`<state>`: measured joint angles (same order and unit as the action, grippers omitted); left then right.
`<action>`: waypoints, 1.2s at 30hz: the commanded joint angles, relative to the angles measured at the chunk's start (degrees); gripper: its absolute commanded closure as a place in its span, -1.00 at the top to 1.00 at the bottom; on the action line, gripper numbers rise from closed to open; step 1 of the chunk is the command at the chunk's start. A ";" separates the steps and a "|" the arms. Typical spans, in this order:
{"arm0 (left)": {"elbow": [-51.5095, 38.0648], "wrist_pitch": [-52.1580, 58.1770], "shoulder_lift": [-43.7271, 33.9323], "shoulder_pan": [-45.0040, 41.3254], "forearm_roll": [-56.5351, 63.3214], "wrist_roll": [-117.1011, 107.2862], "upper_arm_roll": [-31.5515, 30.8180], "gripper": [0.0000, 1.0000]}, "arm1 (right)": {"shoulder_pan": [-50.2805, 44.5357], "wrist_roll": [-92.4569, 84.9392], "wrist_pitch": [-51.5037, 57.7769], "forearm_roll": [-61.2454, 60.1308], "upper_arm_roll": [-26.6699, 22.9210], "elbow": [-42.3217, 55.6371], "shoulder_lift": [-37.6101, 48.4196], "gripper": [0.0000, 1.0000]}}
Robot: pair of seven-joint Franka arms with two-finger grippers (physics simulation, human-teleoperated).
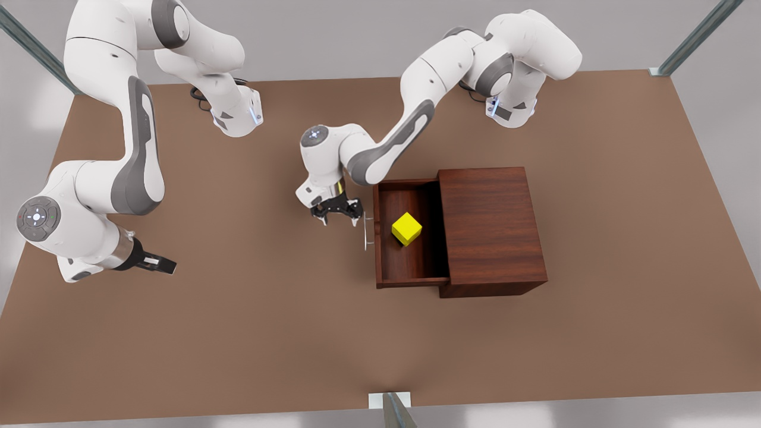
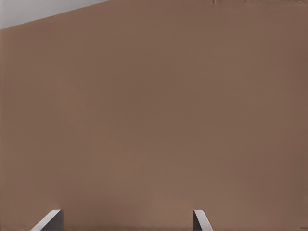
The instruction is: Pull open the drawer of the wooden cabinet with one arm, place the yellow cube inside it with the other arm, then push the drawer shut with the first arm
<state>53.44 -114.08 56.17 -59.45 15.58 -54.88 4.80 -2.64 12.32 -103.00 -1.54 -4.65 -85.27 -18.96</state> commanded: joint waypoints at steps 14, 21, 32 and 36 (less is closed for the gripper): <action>0.87 1.49 -0.19 0.65 0.33 4.34 2.32 1.00 | -0.09 -9.16 -0.01 0.05 -0.01 0.02 0.07 1.00; 1.05 4.74 -0.36 0.74 -1.25 3.81 2.23 1.00 | -0.09 -9.16 -0.01 0.14 -0.01 0.02 0.07 1.00; 1.84 5.62 -0.63 2.32 -3.62 3.99 2.41 1.00 | -0.09 -9.24 -0.01 0.05 -0.01 0.02 0.07 1.00; 2.37 5.62 -0.71 3.29 -3.71 4.52 2.32 1.00 | -0.09 -9.16 -0.01 0.05 -0.01 0.02 0.07 1.00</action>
<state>55.94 -108.78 55.50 -56.36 11.91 -51.27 7.10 -2.71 4.43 -103.03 -1.44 -4.65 -85.27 -18.96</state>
